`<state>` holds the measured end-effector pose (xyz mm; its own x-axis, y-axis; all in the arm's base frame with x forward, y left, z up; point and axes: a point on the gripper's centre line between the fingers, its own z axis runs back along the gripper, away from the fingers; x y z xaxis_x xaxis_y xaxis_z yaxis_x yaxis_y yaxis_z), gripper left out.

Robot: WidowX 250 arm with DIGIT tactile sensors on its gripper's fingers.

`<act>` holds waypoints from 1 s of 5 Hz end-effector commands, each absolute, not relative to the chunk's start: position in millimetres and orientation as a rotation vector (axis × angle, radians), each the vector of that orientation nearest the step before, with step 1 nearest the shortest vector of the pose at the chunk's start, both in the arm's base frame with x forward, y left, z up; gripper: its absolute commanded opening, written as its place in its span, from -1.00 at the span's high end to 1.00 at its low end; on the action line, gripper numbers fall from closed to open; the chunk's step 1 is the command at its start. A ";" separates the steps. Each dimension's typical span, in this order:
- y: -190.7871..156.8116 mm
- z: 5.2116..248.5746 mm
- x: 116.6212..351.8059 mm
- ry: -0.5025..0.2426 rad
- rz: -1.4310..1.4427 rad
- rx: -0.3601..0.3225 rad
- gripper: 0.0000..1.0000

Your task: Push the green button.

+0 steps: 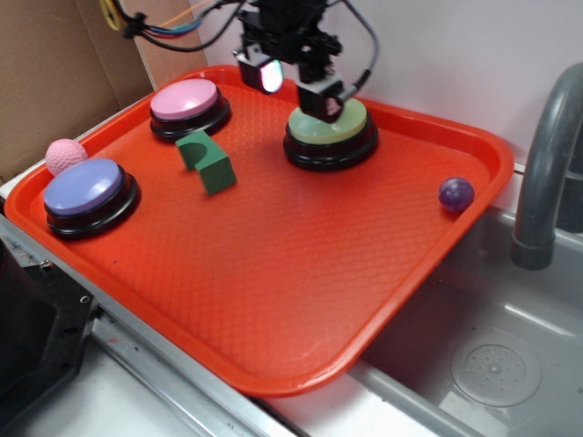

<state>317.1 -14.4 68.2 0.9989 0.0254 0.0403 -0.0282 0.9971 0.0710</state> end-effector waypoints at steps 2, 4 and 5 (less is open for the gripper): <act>-4.2 62.1 333.2 -0.058 0.081 0.019 -1.00; -3.5 106.5 306.7 -0.097 0.039 0.070 -1.00; -1.9 137.4 287.2 -0.136 0.007 0.139 -1.00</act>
